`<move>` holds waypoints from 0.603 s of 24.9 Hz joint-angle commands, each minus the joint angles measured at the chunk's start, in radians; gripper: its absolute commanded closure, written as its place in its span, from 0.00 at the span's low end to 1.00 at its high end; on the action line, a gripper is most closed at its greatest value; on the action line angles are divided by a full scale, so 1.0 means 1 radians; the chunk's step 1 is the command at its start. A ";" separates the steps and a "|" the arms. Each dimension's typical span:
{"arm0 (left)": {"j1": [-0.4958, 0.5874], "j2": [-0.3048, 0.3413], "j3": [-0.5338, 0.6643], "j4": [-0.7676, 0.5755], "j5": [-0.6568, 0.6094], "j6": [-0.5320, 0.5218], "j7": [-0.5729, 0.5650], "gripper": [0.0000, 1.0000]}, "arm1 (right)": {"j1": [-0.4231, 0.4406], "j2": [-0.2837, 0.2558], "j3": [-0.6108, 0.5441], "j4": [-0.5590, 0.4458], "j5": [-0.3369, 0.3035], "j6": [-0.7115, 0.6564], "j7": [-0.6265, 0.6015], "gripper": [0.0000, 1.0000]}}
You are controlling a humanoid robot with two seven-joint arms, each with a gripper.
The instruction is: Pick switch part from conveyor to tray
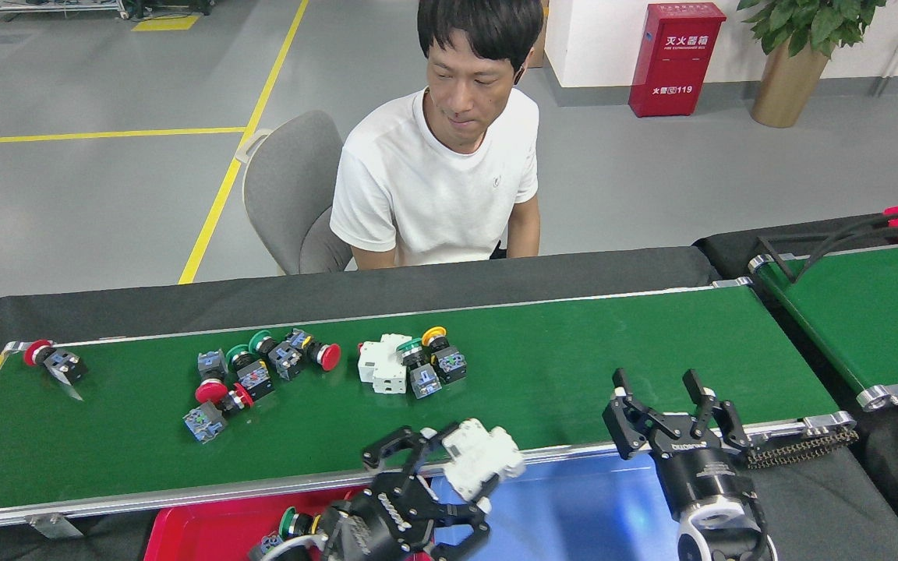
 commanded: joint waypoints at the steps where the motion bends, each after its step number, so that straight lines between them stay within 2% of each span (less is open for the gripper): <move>1: 0.005 0.005 -0.003 -0.013 0.002 0.003 0.003 0.00 | 0.019 -0.006 -0.003 -0.024 0.006 0.022 -0.016 0.02; 4: 0.038 0.021 0.145 -0.028 0.039 0.006 0.012 0.00 | 0.078 -0.008 -0.003 -0.059 0.027 0.019 -0.016 0.02; 7: 0.092 0.008 0.481 -0.047 0.053 0.007 0.035 0.00 | 0.105 -0.009 -0.003 -0.071 0.031 0.017 -0.016 0.02; 11: 0.126 0.010 0.890 -0.002 0.057 0.006 0.170 0.00 | 0.101 -0.014 -0.003 -0.073 0.029 0.010 -0.018 0.02; 14: 0.189 0.024 1.051 0.073 0.059 0.004 0.206 0.00 | 0.101 -0.014 -0.002 -0.082 0.031 0.008 -0.018 0.02; 15: 0.209 0.024 1.071 0.080 0.059 0.003 0.207 0.00 | 0.101 -0.015 0.000 -0.084 0.031 0.004 -0.018 0.02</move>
